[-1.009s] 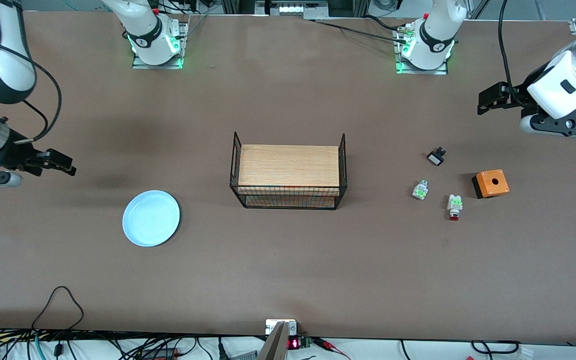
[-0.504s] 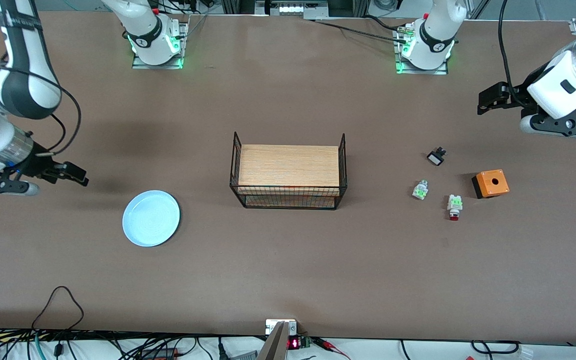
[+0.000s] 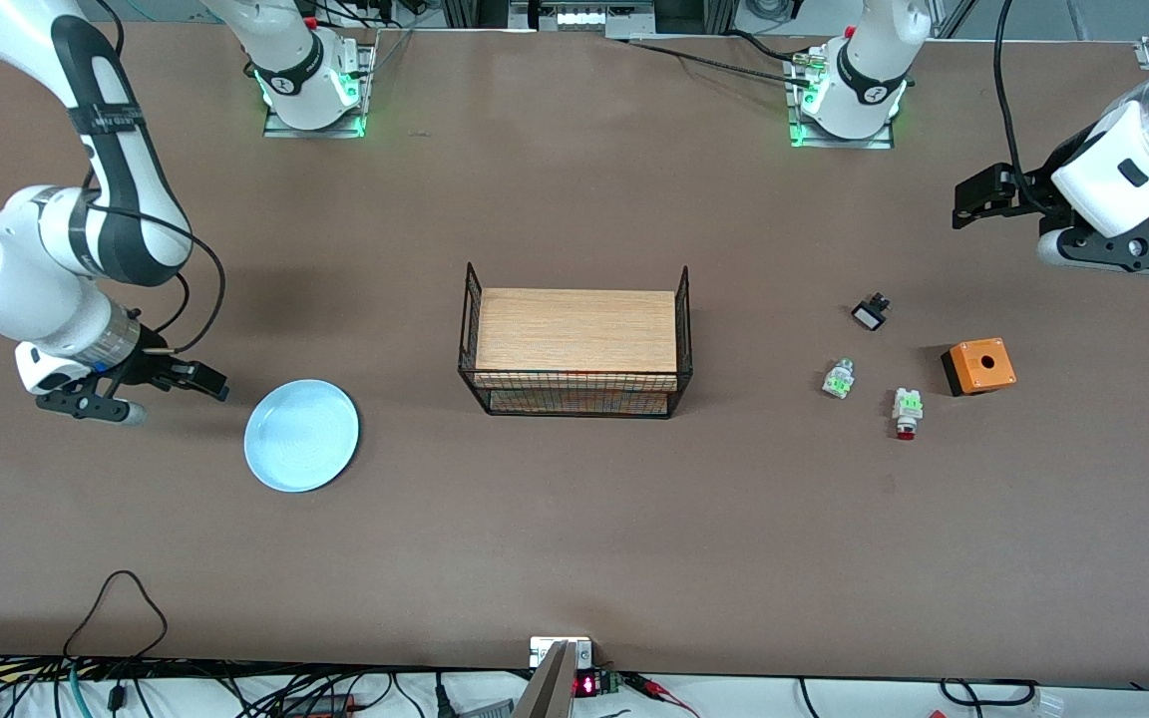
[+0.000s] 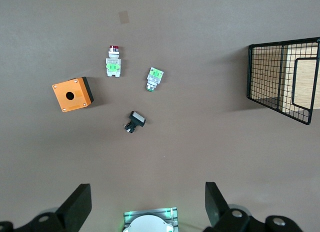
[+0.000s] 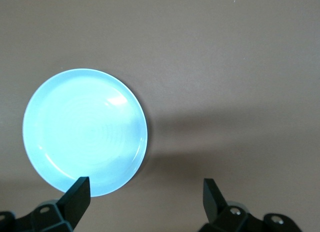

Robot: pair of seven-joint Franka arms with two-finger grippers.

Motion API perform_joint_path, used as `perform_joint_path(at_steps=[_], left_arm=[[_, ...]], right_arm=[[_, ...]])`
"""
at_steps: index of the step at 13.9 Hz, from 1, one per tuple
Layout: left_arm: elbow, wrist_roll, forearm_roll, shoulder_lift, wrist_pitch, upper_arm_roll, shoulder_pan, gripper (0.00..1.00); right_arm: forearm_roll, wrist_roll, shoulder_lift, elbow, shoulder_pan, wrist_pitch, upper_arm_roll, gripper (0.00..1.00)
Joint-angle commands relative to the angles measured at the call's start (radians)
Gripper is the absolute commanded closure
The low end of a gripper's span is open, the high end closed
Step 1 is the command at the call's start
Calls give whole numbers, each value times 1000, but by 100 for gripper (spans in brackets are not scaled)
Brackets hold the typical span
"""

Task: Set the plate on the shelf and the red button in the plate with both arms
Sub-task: 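Move the right gripper down toward the rim of the blue plate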

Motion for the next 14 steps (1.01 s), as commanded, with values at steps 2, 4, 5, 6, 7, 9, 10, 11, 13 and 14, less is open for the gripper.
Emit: perform_joint_path(at_steps=[2, 4, 5, 6, 7, 9, 10, 11, 13, 14], left_arm=[[21, -3, 16, 3, -9, -2, 1, 0], [21, 5, 14, 2, -10, -2, 3, 0], [21, 3, 17, 3, -9, -2, 1, 0], [21, 3, 16, 6, -9, -2, 1, 0], [21, 6, 14, 2, -9, -1, 3, 0], [21, 5, 14, 2, -10, -2, 6, 0], [21, 5, 16, 2, -9, -2, 6, 0], [21, 3, 14, 2, -10, -2, 6, 0], [21, 2, 16, 2, -10, -2, 6, 0], [21, 2, 16, 2, -10, -2, 6, 0]], right_arm=[[16, -1, 52, 21, 8, 50, -1, 0], [10, -3, 83, 31, 10, 73, 1, 0], [10, -3, 102, 41, 16, 81, 1, 0], [10, -3, 127, 48, 25, 102, 1, 0], [10, -3, 150, 51, 34, 133, 1, 0], [7, -9, 201, 54, 40, 197, 1, 0], [7, -24, 224, 54, 43, 227, -1, 0], [7, -29, 237, 54, 43, 251, 1, 0], [7, -29, 253, 64, 46, 262, 1, 0], [5, -32, 270, 77, 48, 262, 1, 0]])
